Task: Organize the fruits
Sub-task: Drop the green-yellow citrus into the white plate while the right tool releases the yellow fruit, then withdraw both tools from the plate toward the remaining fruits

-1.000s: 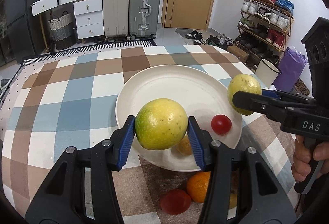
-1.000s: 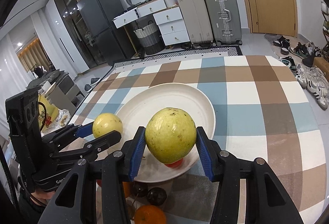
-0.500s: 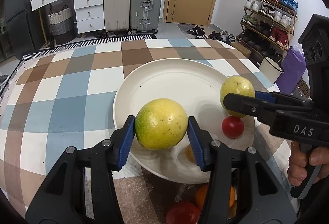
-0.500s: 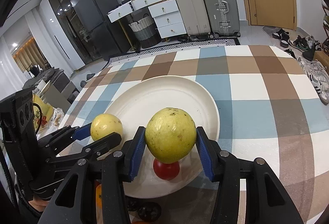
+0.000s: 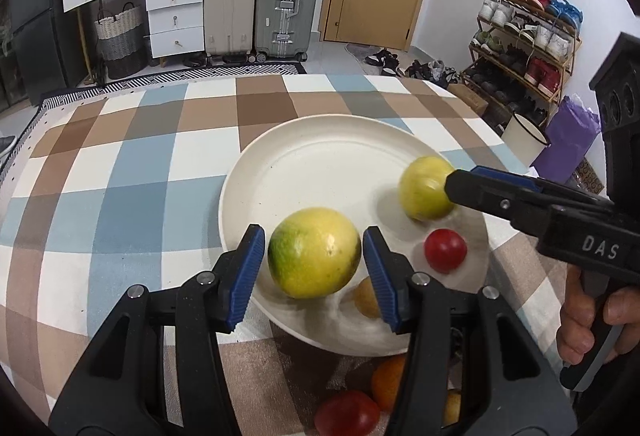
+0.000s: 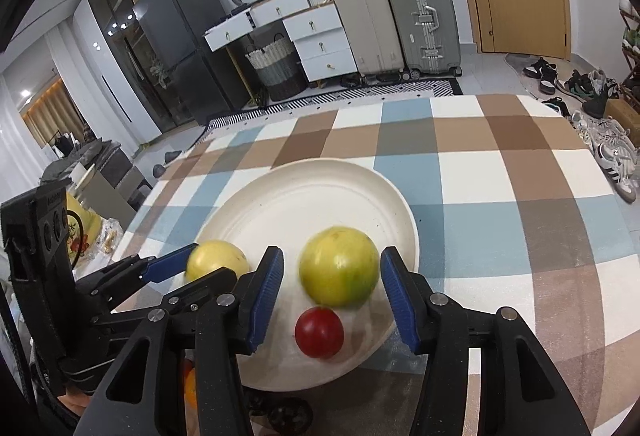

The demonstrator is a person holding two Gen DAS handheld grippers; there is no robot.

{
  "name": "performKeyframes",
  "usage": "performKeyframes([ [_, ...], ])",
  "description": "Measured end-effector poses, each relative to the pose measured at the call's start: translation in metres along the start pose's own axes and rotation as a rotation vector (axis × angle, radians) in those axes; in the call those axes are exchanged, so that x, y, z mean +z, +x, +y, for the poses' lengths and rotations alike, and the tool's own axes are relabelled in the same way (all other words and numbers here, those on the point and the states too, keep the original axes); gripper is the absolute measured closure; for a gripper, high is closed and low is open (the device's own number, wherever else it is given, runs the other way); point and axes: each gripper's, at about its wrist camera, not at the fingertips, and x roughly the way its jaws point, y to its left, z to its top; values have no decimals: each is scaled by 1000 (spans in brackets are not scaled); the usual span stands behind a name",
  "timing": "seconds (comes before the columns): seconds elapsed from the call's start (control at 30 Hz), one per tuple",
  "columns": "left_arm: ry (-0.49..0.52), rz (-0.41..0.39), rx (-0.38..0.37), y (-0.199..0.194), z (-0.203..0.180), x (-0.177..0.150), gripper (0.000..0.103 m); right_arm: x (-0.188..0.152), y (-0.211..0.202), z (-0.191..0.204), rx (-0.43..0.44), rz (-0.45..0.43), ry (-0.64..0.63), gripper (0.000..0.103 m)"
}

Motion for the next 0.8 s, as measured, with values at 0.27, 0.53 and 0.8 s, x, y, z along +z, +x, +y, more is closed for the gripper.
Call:
performKeyframes([
  [0.27, 10, -72, 55, -46, -3, -5, 12, -6, -38, 0, 8, -40, 2, 1],
  [0.53, 26, -103, 73, -92, -9, -23, 1, -25, -67, -2, 18, -31, 6, 0],
  [0.8, 15, -104, 78, -120, -13, -48, 1, -44, -86, 4, 13, -13, -31, 0],
])
